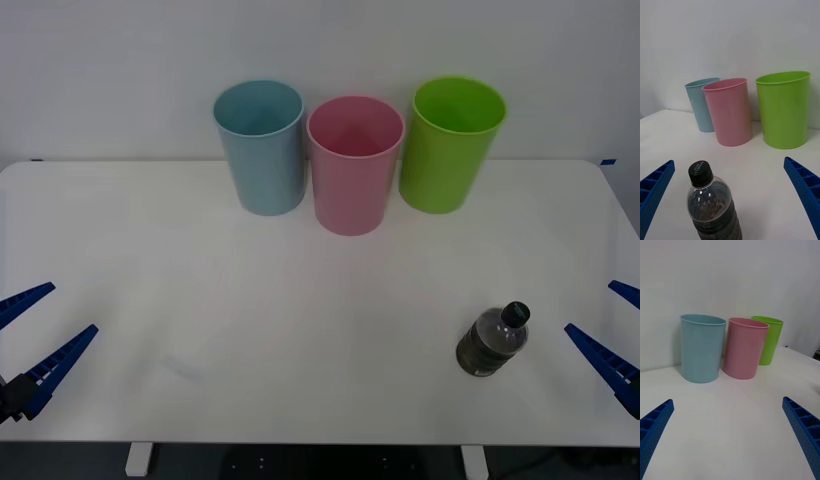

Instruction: Grasp the object on the table and drop it into the matching bin: aluminum can to the light blue bin, PET bottle to the pink bin.

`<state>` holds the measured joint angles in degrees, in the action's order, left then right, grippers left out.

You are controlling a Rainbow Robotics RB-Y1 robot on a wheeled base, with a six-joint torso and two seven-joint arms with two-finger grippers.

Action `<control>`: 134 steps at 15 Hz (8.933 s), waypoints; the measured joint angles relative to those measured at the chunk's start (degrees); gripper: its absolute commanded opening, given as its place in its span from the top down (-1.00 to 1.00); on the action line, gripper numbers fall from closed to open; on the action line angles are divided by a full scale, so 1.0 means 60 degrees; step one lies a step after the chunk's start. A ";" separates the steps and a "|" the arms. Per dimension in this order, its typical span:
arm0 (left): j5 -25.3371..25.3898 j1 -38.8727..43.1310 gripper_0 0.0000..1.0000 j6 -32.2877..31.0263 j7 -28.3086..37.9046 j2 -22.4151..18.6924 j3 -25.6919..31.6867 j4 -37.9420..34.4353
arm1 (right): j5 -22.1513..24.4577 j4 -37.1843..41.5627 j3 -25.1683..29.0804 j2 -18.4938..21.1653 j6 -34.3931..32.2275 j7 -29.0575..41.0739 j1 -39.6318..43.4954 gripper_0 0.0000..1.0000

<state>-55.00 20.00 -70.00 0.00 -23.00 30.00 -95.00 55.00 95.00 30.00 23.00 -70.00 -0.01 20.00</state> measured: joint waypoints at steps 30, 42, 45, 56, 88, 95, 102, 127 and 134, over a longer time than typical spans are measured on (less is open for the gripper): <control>0.0000 0.0000 -1.00 0.0000 0.0001 0.0000 0.0000 0.0000 | 0.0293 -0.3128 -0.2157 0.1574 -0.0596 -0.3575 -0.0809 -1.00; 0.0000 0.0000 -1.00 0.0000 0.0000 0.0000 0.0000 0.0000 | 0.0620 -0.4830 -0.2877 0.0727 -0.0555 -0.4486 -0.2130 -1.00; 0.0000 0.0000 -1.00 0.0000 0.0001 0.0000 0.0000 0.0000 | 0.0747 -0.5163 -0.2877 0.0436 -0.0476 -0.4696 -0.2432 -1.00; 0.0000 0.0000 -1.00 0.0000 0.0000 0.0000 0.0000 0.0000 | 0.0838 -0.5190 -0.3154 -0.0198 0.0474 -0.5154 -0.2761 -1.00; 0.0000 0.0000 -1.00 0.0000 0.0000 0.0000 0.0000 0.0000 | 0.0678 -0.0966 -0.2924 0.0003 0.1526 -0.0211 -0.2381 1.00; 0.0000 0.0000 -1.00 0.0000 0.0000 0.0000 0.0000 0.0000 | 0.0675 0.0727 -0.3252 0.0432 0.3052 0.1504 -0.2403 1.00; 0.0000 0.0000 -1.00 0.0000 0.0000 0.0000 0.0000 0.0000 | 0.0490 0.1397 -0.4115 0.1230 0.4608 0.2465 -0.3277 1.00; 0.0000 0.0000 -1.00 0.0000 0.0000 0.0000 0.0000 0.0000 | 0.0930 -0.3053 -0.7944 0.2386 0.6392 0.3056 -1.0156 1.00; 0.0000 0.0000 -1.00 0.0000 0.0001 0.0000 0.0000 0.0000 | 0.1959 -0.4979 -0.8023 0.1281 0.6266 0.2669 -1.1393 1.00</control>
<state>-55.00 20.00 -70.00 0.00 -23.00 30.00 -95.00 66.75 65.13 -18.14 30.69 -32.40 16.01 -48.36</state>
